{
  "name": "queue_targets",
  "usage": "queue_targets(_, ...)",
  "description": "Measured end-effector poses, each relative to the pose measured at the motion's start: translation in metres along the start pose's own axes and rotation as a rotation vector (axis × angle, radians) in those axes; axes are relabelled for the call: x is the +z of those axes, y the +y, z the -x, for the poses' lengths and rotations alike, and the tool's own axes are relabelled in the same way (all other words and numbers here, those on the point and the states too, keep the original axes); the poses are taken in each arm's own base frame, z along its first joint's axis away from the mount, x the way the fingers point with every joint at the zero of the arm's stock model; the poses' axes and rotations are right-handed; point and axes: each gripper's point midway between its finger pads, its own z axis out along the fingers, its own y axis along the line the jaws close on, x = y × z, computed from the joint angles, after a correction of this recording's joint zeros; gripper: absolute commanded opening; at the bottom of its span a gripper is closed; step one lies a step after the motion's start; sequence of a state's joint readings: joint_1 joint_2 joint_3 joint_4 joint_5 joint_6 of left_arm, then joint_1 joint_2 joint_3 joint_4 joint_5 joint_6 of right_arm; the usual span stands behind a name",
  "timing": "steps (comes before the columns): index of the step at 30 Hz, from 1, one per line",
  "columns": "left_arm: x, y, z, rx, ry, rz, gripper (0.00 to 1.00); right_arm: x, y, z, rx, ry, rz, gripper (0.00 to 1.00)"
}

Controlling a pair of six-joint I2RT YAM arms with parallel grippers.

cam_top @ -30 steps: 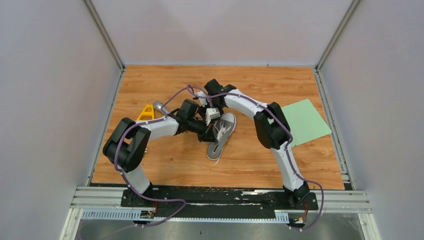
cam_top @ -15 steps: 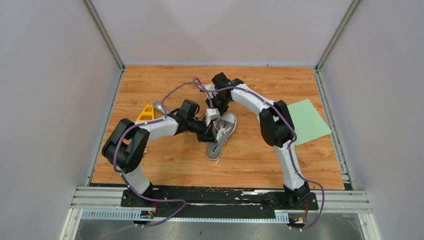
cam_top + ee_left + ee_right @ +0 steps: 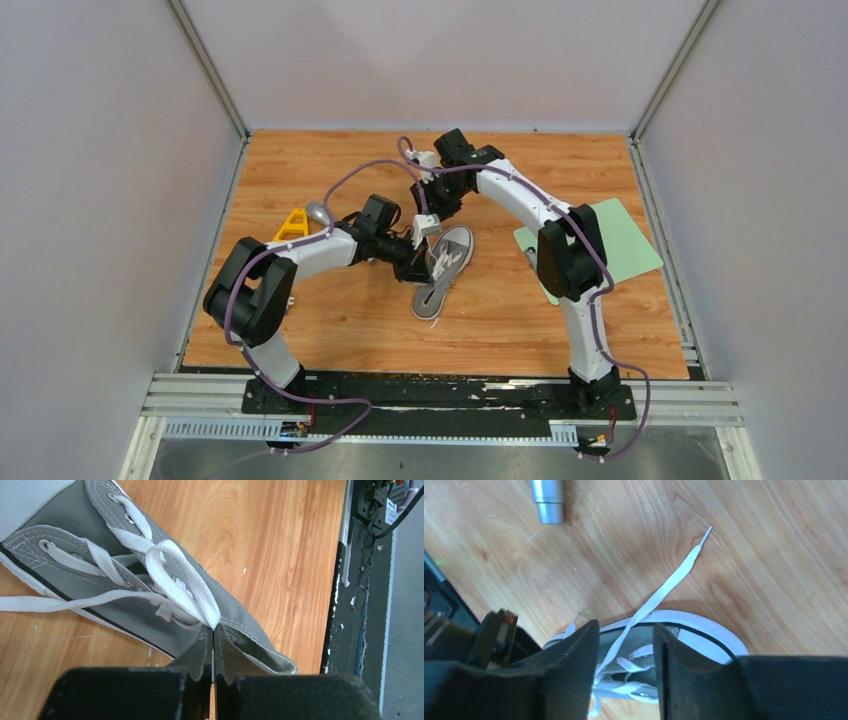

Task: Tie the shoes
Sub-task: Wrap the shoelace around the shoelace.

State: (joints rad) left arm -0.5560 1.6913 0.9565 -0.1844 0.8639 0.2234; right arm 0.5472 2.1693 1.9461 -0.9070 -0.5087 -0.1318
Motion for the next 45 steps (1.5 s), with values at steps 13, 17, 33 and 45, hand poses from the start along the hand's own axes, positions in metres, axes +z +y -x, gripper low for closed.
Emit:
queue_targets(13,-0.001,0.001,-0.001,0.000,0.007,0.009,0.02,0.066,-0.033,-0.021,0.011,0.101,-0.265,0.53)
queue_targets(17,-0.001,0.001,-0.001,0.000,0.007,0.009,0.02,0.076,-0.047,-0.012,0.001,0.077,-0.312,0.50)
queue_targets(33,-0.001,0.000,-0.001,0.000,0.008,0.008,0.02,0.084,-0.058,-0.008,-0.087,0.061,-0.305,0.00)
queue_targets(45,0.001,0.001,-0.002,0.006,0.014,0.017,0.02,0.040,-0.001,-0.046,-0.070,0.148,-0.040,0.00)
